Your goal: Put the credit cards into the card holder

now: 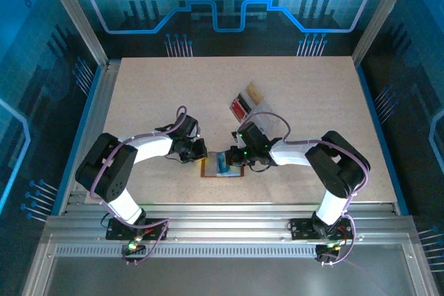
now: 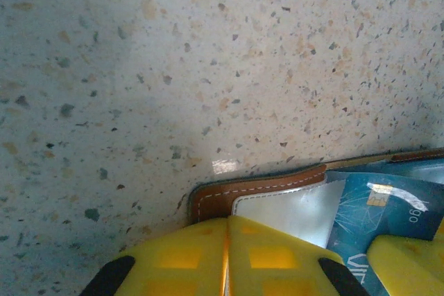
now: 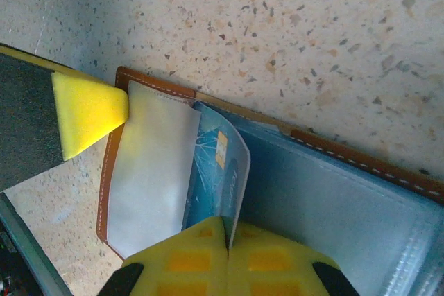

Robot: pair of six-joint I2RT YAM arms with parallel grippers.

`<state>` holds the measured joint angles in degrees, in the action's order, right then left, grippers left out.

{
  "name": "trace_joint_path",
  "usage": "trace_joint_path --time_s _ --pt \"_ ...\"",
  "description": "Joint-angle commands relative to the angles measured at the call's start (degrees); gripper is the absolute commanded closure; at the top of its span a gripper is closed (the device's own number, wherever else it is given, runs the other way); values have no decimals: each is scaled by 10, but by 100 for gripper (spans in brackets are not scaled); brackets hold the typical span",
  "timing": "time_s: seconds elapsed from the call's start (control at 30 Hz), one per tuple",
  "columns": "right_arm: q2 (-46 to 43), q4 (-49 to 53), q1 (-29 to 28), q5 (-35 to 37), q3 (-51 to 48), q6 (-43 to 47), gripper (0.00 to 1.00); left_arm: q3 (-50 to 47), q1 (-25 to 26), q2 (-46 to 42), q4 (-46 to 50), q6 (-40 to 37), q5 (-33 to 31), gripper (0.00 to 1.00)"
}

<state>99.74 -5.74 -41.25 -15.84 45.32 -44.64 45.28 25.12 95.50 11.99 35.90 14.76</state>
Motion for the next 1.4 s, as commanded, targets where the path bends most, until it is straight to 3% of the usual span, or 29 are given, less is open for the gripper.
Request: trace_joint_path --time_s 0.0,0.33,0.6,0.9,1.37 --pt "44 12 -44 -40 -23 49 100 -23 24 64 -7 2 -9 92" --pt "16 -30 -21 -74 -42 64 100 -22 23 65 -8 3 -7 92" --pt "47 -55 -6 -119 -30 61 100 -23 23 64 -9 2 -6 92" --pt "100 -114 22 -170 -28 1 100 -22 23 67 -11 3 -3 92" --pt "105 -147 56 -208 -45 -73 100 -21 23 67 -10 2 -2 92"
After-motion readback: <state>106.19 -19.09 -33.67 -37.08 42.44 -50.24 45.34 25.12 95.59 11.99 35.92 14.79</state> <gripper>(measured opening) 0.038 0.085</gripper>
